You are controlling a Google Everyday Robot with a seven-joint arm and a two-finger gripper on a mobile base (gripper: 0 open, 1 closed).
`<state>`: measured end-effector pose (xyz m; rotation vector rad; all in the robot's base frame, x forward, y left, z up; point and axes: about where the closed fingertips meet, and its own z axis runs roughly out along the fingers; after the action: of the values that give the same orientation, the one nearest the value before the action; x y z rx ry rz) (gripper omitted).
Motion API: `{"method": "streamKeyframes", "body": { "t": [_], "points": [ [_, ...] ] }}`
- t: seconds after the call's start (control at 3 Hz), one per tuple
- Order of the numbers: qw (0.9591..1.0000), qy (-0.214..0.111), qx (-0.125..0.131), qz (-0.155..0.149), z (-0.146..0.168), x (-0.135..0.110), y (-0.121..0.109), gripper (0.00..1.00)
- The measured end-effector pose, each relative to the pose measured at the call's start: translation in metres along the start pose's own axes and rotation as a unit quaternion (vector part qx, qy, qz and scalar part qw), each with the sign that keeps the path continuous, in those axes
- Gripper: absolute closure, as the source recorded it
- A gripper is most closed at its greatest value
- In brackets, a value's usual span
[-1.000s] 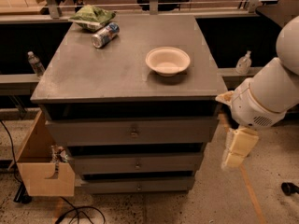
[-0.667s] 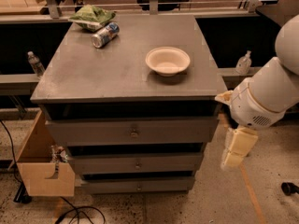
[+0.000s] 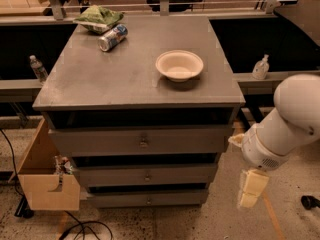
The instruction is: Open middle drawer
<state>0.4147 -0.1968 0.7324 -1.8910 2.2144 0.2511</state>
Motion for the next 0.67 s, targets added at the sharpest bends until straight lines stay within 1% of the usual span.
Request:
{"method": "streamKeyframes", "body": {
  "t": [0.33,0.67],
  "points": [
    [0.9999,0.004,-0.013,-0.003,0.055,0.026,0.015,0.0],
    [0.9999,-0.005,-0.013,-0.005,0.105,0.042,0.028,0.0]
  ]
}}
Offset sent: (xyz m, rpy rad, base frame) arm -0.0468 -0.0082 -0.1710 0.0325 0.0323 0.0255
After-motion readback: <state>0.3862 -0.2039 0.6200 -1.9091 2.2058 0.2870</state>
